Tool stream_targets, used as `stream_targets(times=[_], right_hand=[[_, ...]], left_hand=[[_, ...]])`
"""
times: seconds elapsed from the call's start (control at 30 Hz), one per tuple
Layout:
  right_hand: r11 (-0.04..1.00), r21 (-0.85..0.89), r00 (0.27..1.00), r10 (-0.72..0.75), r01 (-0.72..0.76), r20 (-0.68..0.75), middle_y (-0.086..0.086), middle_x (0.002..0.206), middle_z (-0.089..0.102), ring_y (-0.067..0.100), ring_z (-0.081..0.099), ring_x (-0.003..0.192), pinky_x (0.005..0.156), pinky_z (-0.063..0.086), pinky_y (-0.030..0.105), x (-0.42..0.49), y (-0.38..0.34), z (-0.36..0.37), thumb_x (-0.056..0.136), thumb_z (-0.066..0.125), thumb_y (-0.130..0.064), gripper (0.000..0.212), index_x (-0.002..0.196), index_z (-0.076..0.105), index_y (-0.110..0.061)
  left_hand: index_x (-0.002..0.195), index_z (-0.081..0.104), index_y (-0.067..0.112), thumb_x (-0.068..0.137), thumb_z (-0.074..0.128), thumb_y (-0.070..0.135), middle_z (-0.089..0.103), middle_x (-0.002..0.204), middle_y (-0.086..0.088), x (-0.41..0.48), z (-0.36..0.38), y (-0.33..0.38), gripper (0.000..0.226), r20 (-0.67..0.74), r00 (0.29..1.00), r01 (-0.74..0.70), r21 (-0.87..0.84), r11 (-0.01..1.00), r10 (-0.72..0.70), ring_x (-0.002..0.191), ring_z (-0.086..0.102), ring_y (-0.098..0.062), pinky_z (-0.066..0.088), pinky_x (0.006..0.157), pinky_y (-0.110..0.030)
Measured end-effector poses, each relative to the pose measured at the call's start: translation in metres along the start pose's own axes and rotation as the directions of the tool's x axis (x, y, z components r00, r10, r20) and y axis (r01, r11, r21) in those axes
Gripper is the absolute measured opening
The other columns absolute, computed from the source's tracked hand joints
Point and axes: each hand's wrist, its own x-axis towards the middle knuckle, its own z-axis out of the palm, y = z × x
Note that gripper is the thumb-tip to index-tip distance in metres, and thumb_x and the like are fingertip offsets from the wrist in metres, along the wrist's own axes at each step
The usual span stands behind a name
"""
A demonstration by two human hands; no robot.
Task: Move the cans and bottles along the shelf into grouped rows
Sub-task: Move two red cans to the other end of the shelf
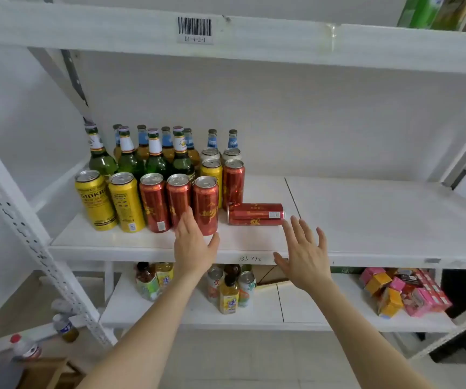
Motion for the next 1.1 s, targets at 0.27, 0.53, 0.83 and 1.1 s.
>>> stream_targets(times=[0.27,0.53,0.83,1.1], right_hand=[[0.993,0.063,0.993,-0.098,0.102,-0.064,0.007,0.158,0.036,0.028,0.033,0.146,0.115,0.025,0.055,0.070,0.007,0.025,0.086,0.032,-0.064,0.080,0.153,0.031,-0.019],[0.978,0.106,0.983,-0.179,0.181,-0.032,0.003,0.161,0.029,0.024,0.024,0.149,0.119,0.014,0.051,0.126,0.009,0.050,0.091,0.049,-0.062,0.079,0.155,0.023,-0.022],[0.958,0.132,0.962,-0.264,0.254,0.066,-0.002,0.141,0.052,0.024,0.047,0.129,0.108,0.029,0.046,0.171,0.012,0.073,0.081,0.056,-0.073,0.081,0.145,0.039,-0.026],[0.944,0.194,0.951,-0.291,0.267,0.108,-0.008,0.105,0.061,0.018,0.058,0.100,0.085,0.044,0.039,0.192,0.011,0.070,0.063,0.069,-0.076,0.072,0.114,0.057,-0.027]], left_hand=[[0.156,0.010,0.013,0.088,0.071,0.032,0.031,0.156,-0.011,0.037,0.030,-0.008,0.094,0.079,0.984,0.176,-0.263,0.949,-0.161,0.143,0.034,-0.027,0.032,0.114,-0.042],[0.155,0.015,0.012,0.085,0.074,0.026,0.034,0.150,-0.013,0.051,0.066,-0.013,0.092,0.045,0.982,0.190,-0.328,0.925,-0.185,0.137,0.040,-0.028,0.032,0.107,-0.032],[0.148,0.030,0.016,0.084,0.077,0.023,0.053,0.138,-0.005,0.072,0.090,-0.022,0.080,0.026,0.983,0.174,-0.438,0.882,-0.181,0.123,0.053,-0.021,0.040,0.098,-0.028],[0.136,0.038,0.018,0.072,0.087,0.022,0.058,0.121,0.004,0.085,0.086,-0.023,0.080,0.060,0.976,0.213,-0.484,0.849,-0.210,0.113,0.056,-0.015,0.041,0.096,-0.029]])
